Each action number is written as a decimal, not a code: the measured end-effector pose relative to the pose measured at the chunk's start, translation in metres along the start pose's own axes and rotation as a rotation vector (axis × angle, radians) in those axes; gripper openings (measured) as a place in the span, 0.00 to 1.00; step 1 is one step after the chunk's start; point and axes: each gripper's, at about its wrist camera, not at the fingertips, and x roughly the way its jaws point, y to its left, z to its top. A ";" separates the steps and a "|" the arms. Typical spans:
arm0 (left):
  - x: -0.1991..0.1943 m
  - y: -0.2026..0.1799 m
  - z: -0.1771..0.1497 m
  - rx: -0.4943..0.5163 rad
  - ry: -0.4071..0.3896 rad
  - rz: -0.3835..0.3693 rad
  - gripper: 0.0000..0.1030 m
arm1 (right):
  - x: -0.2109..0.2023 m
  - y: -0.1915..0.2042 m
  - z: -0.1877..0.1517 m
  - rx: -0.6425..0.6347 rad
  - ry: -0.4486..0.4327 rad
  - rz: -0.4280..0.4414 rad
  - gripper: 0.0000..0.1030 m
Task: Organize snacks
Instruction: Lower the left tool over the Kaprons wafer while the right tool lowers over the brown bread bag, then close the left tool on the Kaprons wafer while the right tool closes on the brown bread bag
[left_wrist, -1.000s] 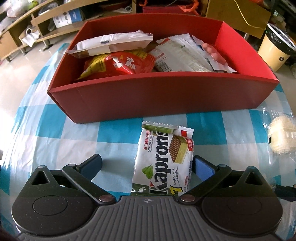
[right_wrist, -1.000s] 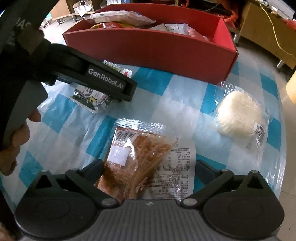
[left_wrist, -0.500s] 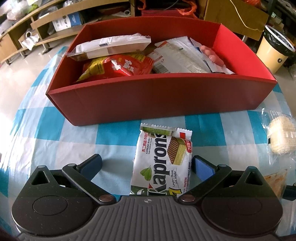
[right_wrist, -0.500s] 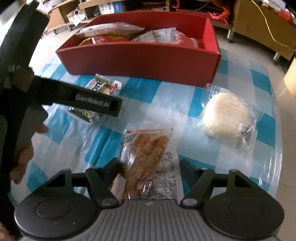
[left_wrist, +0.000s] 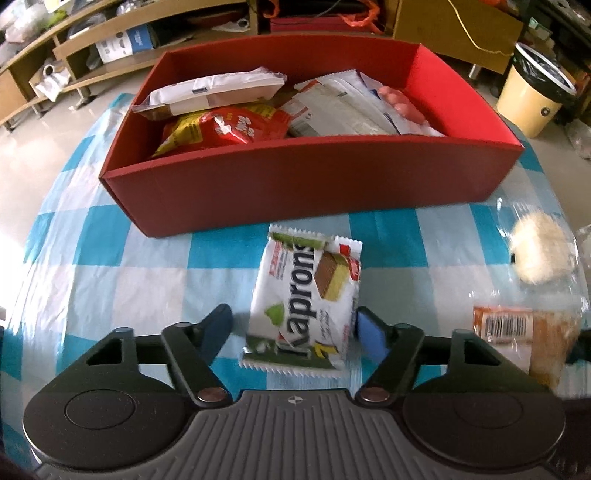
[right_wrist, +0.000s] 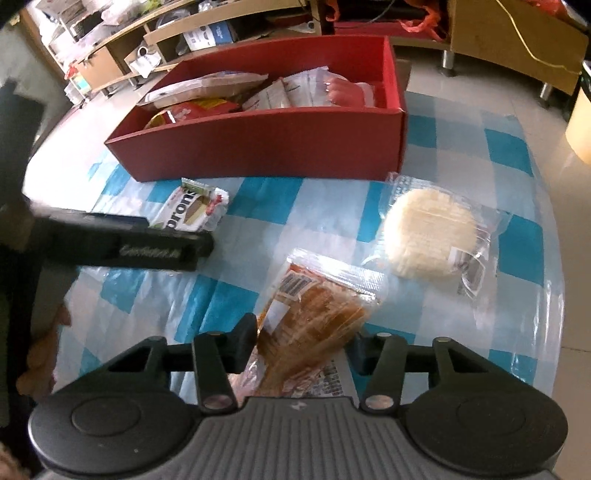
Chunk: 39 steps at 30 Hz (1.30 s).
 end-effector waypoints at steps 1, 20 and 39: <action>-0.002 0.000 -0.002 0.001 0.002 -0.006 0.67 | 0.001 -0.002 -0.001 0.005 0.007 -0.006 0.47; 0.012 0.012 0.013 -0.197 0.021 -0.042 0.96 | 0.004 -0.026 -0.001 0.087 0.021 0.005 0.75; -0.038 0.009 -0.048 -0.124 0.050 -0.084 0.63 | -0.022 -0.035 -0.001 0.033 -0.056 0.036 0.39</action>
